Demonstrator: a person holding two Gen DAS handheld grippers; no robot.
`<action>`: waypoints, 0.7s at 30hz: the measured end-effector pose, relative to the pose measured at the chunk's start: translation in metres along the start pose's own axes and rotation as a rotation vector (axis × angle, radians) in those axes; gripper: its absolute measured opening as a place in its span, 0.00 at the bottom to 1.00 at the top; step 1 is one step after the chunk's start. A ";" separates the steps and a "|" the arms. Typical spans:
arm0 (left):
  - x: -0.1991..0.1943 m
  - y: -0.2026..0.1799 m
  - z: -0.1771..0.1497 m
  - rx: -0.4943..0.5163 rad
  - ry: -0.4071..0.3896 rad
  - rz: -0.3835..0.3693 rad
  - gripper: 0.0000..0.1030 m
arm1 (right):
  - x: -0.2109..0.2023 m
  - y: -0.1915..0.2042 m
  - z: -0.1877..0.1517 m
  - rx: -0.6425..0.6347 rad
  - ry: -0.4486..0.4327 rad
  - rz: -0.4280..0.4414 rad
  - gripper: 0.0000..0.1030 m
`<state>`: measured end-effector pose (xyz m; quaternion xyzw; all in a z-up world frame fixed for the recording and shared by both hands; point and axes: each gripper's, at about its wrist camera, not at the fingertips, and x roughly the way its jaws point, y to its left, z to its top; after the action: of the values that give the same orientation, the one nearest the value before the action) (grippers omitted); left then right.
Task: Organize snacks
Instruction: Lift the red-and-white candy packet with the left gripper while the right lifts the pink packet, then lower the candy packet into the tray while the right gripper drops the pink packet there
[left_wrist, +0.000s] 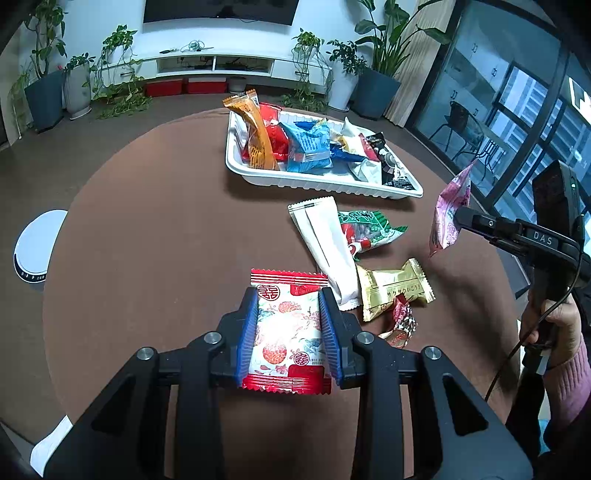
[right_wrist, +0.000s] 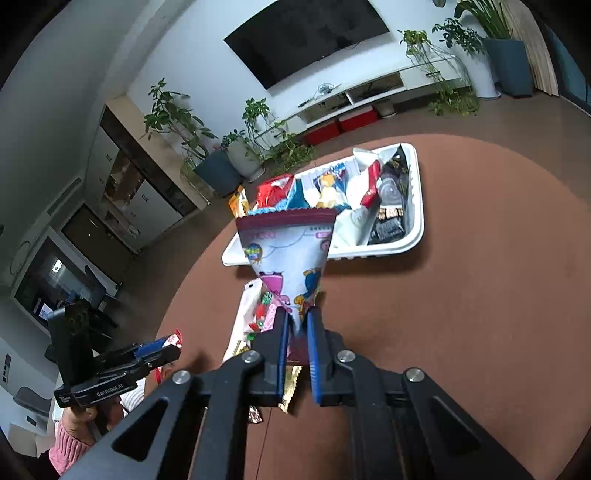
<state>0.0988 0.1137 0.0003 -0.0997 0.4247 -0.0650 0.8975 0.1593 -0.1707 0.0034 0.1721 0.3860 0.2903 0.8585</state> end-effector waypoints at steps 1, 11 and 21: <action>-0.001 0.000 0.000 0.001 -0.003 -0.002 0.29 | -0.001 0.000 0.002 0.003 -0.002 0.007 0.11; -0.005 0.001 0.014 0.005 -0.020 -0.019 0.29 | -0.007 0.004 0.013 0.011 -0.024 0.046 0.11; -0.002 0.003 0.051 0.004 -0.051 -0.059 0.29 | -0.003 -0.003 0.034 0.032 -0.036 0.064 0.11</action>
<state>0.1376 0.1235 0.0328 -0.1121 0.3987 -0.0895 0.9058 0.1846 -0.1776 0.0256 0.2035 0.3695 0.3084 0.8526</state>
